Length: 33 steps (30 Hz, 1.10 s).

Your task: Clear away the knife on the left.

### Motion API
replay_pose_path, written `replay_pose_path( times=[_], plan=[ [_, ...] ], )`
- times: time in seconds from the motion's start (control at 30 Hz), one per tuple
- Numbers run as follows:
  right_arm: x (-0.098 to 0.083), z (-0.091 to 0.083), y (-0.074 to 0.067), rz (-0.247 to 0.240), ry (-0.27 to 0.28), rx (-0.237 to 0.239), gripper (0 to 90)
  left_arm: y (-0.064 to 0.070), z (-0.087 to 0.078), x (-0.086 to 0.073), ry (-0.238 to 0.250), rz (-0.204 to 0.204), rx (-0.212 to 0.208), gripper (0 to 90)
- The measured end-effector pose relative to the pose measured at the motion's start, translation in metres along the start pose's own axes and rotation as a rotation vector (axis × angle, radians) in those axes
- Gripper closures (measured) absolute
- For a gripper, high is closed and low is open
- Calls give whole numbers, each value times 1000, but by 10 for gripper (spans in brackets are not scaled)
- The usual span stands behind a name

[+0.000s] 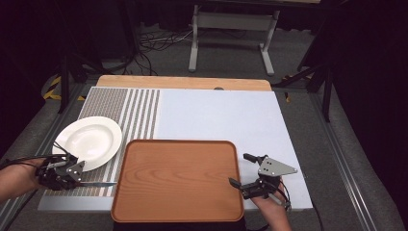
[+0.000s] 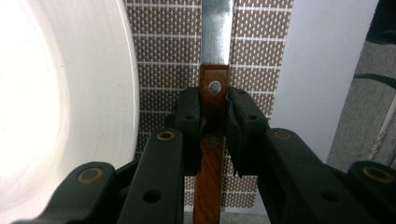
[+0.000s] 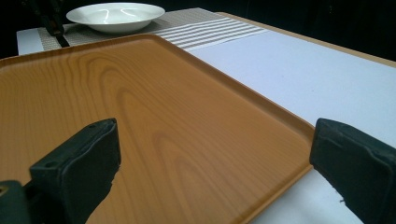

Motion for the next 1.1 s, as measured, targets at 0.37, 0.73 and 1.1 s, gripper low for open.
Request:
replay_pose_path(
  times=[0.37, 0.73, 1.1],
  plan=[
    [0, 1, 0, 1, 0, 5, 26, 1, -1, 0, -10, 3, 12, 777],
    [1, 1, 0, 3, 3, 4, 26, 2, -19, -2, 31, -117, 18, 779],
    [2, 1, 1, 1, 7, 5, 26, 11, -47, 10, 112, -243, -12, 779]
  ],
)
Point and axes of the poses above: each handheld gripper's, and its own axes: z roughly forward along the jaws, x roughly out of its top, y roughly to its right, the point moved 8 cm from there along z, roughly forward along the jaws, and after that the axes turned 13 degrees about -z, right-handed, at the moved point
